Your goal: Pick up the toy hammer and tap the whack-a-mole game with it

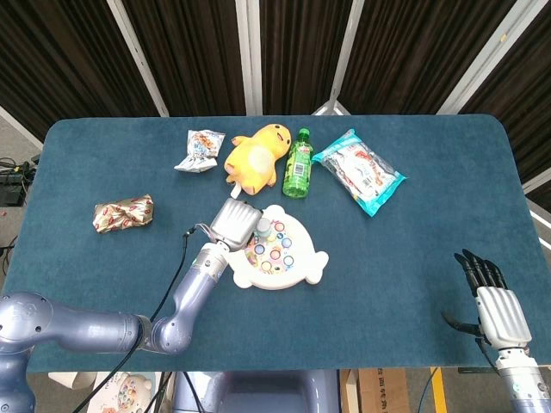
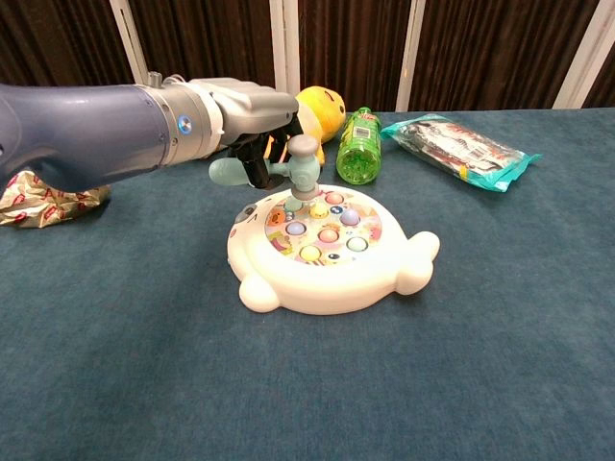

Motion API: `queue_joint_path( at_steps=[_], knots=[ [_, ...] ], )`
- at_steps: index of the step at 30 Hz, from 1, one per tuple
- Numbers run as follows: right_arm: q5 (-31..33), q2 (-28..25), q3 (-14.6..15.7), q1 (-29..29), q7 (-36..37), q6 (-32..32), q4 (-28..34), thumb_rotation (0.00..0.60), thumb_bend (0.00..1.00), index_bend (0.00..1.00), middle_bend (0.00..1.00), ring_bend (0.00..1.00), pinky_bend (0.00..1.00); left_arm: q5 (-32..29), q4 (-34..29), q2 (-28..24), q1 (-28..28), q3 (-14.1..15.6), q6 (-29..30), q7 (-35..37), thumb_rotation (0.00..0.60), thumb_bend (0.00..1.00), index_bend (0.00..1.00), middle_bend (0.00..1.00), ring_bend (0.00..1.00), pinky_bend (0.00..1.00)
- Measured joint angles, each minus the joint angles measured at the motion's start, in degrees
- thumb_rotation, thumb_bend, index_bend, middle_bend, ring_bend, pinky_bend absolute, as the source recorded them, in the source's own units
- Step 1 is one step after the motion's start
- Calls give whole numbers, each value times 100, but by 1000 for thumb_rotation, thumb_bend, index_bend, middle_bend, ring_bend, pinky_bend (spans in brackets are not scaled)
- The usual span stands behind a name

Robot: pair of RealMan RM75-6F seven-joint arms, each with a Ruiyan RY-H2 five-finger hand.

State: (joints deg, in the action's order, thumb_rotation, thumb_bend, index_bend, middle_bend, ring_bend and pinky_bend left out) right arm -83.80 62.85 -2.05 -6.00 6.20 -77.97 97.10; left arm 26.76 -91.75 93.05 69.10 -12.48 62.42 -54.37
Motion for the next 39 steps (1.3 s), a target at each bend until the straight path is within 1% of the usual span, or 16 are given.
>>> queue_joint_path(
  at_steps=[19,31,39],
  knots=[
    [-17,-12,20,-9,7,18,22,600,221,0,0,0,0,62,387,371,46,55,16,21,600,692,679,515,413,556],
    [-10,-21,23,-13,24,30,45,600,221,0,0,0,0,-72,549,515,48,145,-46,-111,600,692,680,515,413,556],
    [-12,-18,22,-14,17,25,41,600,221,0,0,0,0,40,449,470,12,56,40,-16,600,692,679,515,413,556]
  ],
)
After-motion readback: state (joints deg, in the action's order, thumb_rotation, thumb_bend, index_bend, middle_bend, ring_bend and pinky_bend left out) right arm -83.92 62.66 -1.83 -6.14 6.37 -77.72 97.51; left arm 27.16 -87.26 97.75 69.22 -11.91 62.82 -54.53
